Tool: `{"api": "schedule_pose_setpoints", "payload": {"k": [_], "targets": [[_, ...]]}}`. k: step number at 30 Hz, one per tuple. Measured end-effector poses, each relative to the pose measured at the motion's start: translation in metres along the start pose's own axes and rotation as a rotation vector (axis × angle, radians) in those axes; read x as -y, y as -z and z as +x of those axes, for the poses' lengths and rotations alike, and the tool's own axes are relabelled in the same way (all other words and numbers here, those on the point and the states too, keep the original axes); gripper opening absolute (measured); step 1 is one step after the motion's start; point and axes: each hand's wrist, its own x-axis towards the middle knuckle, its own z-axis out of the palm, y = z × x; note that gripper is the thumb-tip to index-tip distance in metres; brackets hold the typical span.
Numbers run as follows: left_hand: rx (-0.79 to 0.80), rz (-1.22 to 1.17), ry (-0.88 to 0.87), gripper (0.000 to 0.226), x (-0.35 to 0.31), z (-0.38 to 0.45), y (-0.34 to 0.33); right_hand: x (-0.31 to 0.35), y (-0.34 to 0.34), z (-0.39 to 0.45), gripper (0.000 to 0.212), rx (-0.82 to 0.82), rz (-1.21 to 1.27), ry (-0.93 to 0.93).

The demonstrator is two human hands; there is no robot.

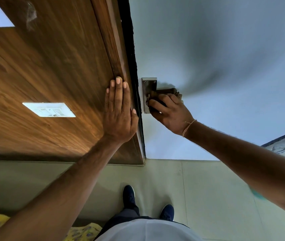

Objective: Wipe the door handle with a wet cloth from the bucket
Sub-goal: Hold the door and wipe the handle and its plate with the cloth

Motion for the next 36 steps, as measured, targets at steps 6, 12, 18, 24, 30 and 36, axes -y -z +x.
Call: {"api": "schedule_pose_setpoints", "payload": {"k": [6,12,18,24,30,36], "targets": [[0.005,0.004,0.013,0.072,-0.004,0.000,0.002,-0.013,0.007,-0.019,0.016,0.005,-0.055,-0.069],[0.017,-0.013,0.039,0.075,-0.008,0.002,0.004,-0.035,0.019,-0.047,0.012,-0.010,0.208,-0.379],[0.031,-0.034,0.083,0.078,-0.016,0.003,0.004,0.015,0.035,-0.024,0.025,-0.242,1.180,-1.401],[0.053,-0.013,0.067,0.076,-0.015,0.001,0.011,0.061,0.030,-0.008,0.029,-0.247,1.394,-1.760],[0.076,-0.081,0.086,0.076,-0.022,0.002,0.022,0.044,0.045,-0.014,0.052,-0.379,1.908,-1.842],[0.035,-0.244,0.032,0.064,-0.053,-0.005,0.020,0.025,0.068,-0.027,0.048,-0.624,2.599,-1.580]]}}
